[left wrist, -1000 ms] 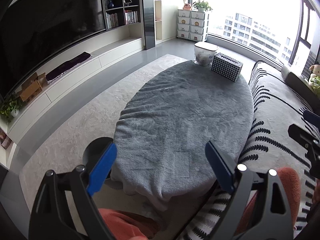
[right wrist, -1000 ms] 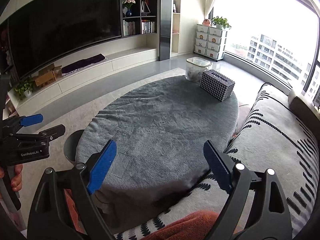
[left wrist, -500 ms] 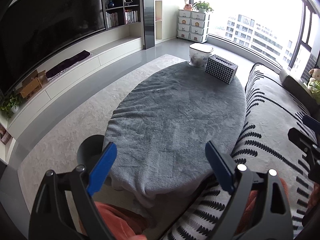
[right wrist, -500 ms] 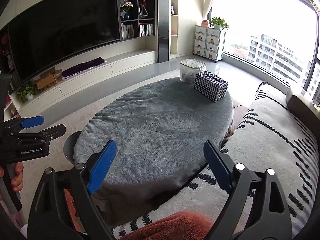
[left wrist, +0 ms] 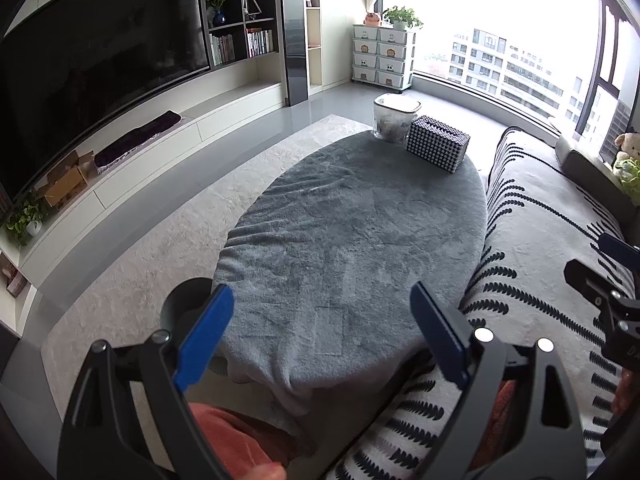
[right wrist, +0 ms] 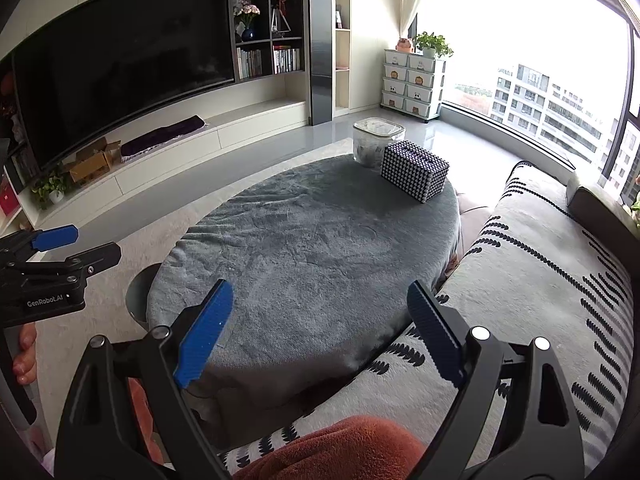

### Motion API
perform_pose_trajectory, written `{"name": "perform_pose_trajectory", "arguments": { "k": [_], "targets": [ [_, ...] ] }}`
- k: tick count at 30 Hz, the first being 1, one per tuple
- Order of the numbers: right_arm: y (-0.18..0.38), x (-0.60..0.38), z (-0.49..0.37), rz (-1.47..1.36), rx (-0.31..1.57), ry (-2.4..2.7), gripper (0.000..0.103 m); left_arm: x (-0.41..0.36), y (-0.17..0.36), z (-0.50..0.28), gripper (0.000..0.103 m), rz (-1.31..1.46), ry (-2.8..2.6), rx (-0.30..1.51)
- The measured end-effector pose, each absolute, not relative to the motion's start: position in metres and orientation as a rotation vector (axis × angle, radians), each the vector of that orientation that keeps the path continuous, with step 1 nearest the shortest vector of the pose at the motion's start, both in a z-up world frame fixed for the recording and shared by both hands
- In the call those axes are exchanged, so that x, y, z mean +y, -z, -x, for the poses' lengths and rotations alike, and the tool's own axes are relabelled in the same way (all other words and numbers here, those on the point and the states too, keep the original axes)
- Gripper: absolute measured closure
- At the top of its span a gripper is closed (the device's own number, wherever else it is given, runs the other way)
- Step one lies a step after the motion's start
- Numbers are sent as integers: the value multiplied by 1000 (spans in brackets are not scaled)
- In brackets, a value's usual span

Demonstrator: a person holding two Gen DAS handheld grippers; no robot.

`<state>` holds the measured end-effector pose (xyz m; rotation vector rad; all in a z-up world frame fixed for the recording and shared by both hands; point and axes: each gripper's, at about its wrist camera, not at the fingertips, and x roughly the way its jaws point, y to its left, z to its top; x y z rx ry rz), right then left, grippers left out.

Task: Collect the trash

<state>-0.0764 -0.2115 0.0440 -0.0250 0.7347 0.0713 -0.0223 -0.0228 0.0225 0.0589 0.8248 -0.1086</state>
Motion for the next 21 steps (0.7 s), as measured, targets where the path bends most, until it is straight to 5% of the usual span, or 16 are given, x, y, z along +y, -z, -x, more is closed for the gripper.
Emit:
{"name": "perform_pose_trajectory", "arguments": {
  "k": [21],
  "targets": [
    [-53, -213, 84, 20, 726, -71, 9, -26, -26, 26, 14, -66, 114, 838]
  ]
}}
